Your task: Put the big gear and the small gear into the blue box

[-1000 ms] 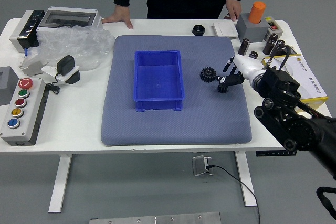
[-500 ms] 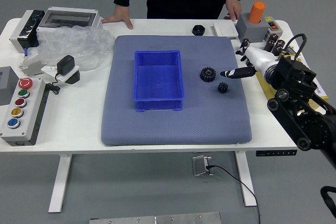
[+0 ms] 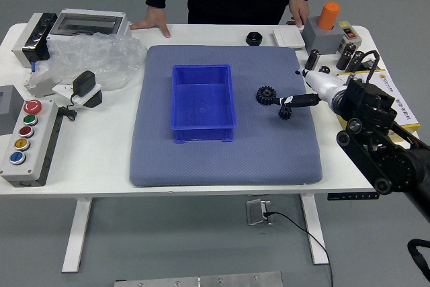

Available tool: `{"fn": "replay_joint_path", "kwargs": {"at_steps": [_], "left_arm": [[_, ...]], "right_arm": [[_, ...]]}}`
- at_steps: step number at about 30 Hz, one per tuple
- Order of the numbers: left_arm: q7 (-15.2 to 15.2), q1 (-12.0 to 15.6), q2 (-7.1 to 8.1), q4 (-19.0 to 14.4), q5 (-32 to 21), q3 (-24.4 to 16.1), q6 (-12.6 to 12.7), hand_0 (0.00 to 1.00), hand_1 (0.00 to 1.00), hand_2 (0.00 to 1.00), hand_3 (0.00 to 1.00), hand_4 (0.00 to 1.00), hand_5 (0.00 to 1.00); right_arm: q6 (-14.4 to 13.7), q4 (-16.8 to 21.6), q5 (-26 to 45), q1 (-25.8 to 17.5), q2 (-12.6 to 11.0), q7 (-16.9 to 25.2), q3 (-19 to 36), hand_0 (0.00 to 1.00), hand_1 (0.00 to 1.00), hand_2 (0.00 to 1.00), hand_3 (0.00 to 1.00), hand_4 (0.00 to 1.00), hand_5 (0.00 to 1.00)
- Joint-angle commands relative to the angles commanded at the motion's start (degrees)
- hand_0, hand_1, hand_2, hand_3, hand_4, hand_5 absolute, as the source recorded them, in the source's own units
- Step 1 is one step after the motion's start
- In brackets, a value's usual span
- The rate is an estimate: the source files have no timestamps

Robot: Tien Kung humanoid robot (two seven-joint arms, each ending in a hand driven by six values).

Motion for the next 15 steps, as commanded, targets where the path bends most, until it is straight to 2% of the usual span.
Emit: {"fn": "replay_joint_path", "kwargs": {"at_steps": [2, 3, 8, 9, 14, 15], "left_arm": [[-0.01, 0.00, 0.00, 0.00, 0.02, -0.01, 0.00, 0.856, 0.825, 0.833, 0.868, 0.774, 0.309], [-0.02, 0.00, 0.00, 0.00, 0.02, -0.02, 0.00, 0.856, 0.826, 0.833, 0.868, 0.774, 0.309], [-0.03, 0.04, -0.02, 0.00, 0.07, -0.05, 0.00, 0.856, 0.826, 0.833, 0.868, 0.774, 0.309], [-0.03, 0.05, -0.02, 0.00, 0.08, -0.06, 0.00, 0.856, 0.825, 0.833, 0.867, 0.774, 0.309], [-0.05, 0.06, -0.04, 0.00, 0.19, -0.12, 0.00, 0.856, 0.825, 0.833, 0.867, 0.774, 0.309], [-0.06, 0.07, -0.04, 0.00, 0.22, -0.14, 0.00, 0.856, 0.825, 0.833, 0.867, 0.774, 0.309]], "right_arm": [[-0.15, -0.30, -0.24, 0.32, 0.25, 0.02, -0.46, 0.819, 0.921, 0.998, 0.998, 0.935, 0.277], [-0.23, -0.44, -0.46, 0.48, 0.37, 0.02, -0.65, 0.772, 0.815, 0.867, 0.998, 0.764, 0.126], [-0.30, -1.22, -1.69, 1.32, 0.92, -0.33, -1.49, 0.772, 0.815, 0.867, 0.998, 0.764, 0.126], [-0.28, -1.35, -1.93, 1.43, 1.00, -0.38, -1.67, 0.731, 0.750, 0.830, 0.952, 0.728, 0.103], [-0.59, -2.52, -2.65, 1.73, 1.42, -0.17, -2.85, 0.731, 0.750, 0.830, 0.952, 0.728, 0.103], [-0.78, -2.83, -2.71, 1.75, 1.51, -0.03, -2.98, 0.716, 0.730, 0.826, 0.951, 0.730, 0.076]]}}
